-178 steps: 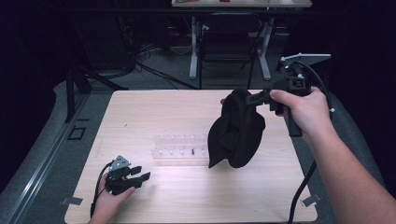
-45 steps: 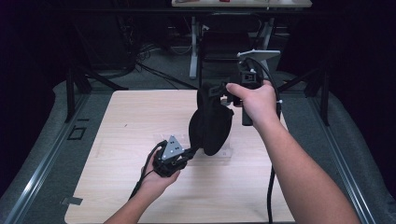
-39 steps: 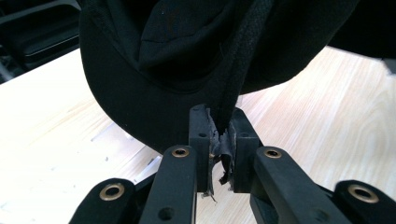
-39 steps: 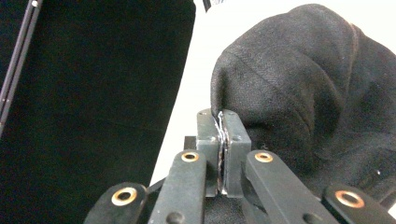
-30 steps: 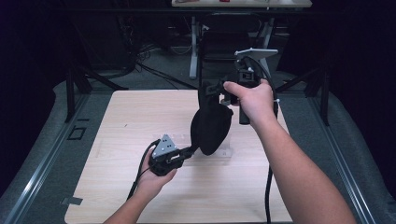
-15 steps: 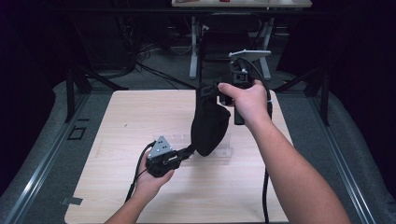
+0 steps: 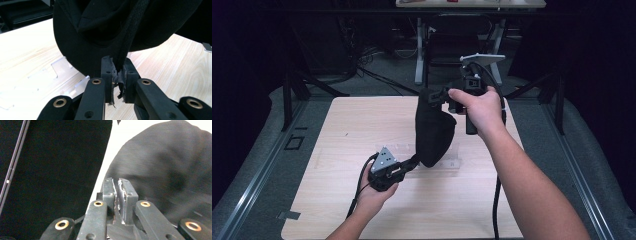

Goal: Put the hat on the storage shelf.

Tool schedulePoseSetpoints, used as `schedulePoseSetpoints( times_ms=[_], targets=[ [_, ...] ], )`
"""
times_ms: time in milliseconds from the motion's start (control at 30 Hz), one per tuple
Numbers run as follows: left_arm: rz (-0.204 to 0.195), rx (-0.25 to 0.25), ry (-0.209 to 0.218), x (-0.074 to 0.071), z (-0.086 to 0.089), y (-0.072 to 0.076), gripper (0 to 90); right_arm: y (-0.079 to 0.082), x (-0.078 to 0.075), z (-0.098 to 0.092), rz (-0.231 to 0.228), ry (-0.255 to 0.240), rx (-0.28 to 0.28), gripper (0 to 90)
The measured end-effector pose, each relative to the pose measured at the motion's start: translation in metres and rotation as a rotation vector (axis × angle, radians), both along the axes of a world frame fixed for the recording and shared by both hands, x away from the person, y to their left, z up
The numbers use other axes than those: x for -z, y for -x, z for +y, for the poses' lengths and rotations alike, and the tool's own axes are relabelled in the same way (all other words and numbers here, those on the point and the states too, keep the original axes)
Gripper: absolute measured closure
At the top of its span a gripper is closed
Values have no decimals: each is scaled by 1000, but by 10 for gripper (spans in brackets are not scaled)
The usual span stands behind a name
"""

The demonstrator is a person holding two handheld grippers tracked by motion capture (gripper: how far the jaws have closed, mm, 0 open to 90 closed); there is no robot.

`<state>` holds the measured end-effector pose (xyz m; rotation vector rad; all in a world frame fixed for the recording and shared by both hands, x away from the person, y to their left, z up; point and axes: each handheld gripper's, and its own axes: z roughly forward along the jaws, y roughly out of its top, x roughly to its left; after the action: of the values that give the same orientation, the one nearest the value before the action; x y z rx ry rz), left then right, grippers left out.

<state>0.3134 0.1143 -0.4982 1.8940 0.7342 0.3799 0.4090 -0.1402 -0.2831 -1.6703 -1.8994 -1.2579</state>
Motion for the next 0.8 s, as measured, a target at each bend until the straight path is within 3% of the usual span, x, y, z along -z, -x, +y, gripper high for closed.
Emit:
schedulePoseSetpoints(
  times_ms=[333,800],
  targets=[
    [21,-30,-10,9,12,1,847,1,1,-14,0,-4,27,847],
    [39,-46,-20,16,16,1,848,5,3,-29,-1,2,51,848]
  ],
)
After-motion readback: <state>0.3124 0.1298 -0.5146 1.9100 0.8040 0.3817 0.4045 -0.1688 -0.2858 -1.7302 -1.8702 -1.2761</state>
